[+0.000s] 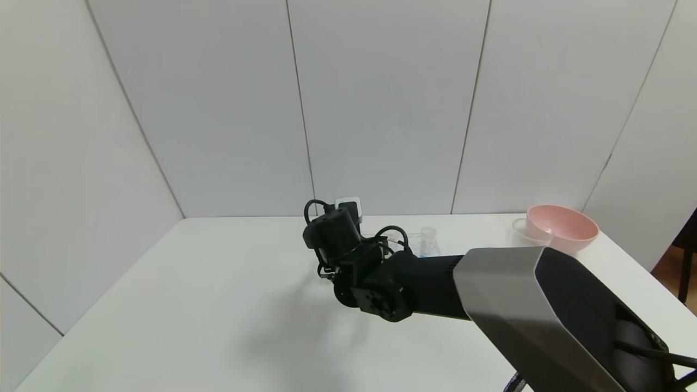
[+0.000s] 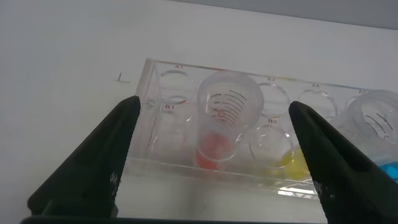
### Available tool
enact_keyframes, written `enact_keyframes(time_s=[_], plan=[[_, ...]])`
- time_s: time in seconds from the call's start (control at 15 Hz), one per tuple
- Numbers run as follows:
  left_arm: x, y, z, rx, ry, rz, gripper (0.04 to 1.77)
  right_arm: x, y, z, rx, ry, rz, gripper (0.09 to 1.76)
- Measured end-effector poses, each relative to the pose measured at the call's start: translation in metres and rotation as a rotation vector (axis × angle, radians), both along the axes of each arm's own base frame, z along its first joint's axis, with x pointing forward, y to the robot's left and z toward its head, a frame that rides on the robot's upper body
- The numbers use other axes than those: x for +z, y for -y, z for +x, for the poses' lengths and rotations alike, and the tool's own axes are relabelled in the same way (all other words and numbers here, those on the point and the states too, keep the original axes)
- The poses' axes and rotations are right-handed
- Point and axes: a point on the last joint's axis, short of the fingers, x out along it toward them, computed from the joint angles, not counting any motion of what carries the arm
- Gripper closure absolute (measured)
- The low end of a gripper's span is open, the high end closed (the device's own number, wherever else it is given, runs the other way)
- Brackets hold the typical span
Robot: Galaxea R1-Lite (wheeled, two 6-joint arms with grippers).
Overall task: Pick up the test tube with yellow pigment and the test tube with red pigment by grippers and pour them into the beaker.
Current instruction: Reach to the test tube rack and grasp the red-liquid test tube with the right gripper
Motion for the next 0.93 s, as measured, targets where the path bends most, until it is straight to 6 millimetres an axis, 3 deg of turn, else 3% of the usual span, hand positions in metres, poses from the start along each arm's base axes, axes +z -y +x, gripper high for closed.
enact_keyframes(time_s=[0.2,0.27,0.47,0.73,0.8,0.93], plan=[[0.0,0.0,0.0,0.0,0.0,0.0,0.09,-0.0042,-0.0002,0.0009,0.0,-0.005,-0.006,0.14],[0.0,0.0,0.0,0.0,0.0,0.0,0.09,-0.0048,-0.0003,0.001,0.0,-0.006,-0.006,0.21],[0.0,0.0,0.0,0.0,0.0,0.0,0.09,-0.0049,-0.0003,0.0012,0.0,-0.005,-0.005,0.69],[0.0,0.0,0.0,0.0,0.0,0.0,0.09,-0.0038,0.001,0.0011,0.0,-0.011,-0.009,1.12],[0.0,0.0,0.0,0.0,0.0,0.0,0.09,-0.0033,0.0014,0.0013,-0.001,-0.011,-0.009,1.35],[0.0,0.0,0.0,0.0,0.0,0.0,0.09,-0.0025,0.0012,0.0009,0.0,-0.01,-0.007,1.35]])
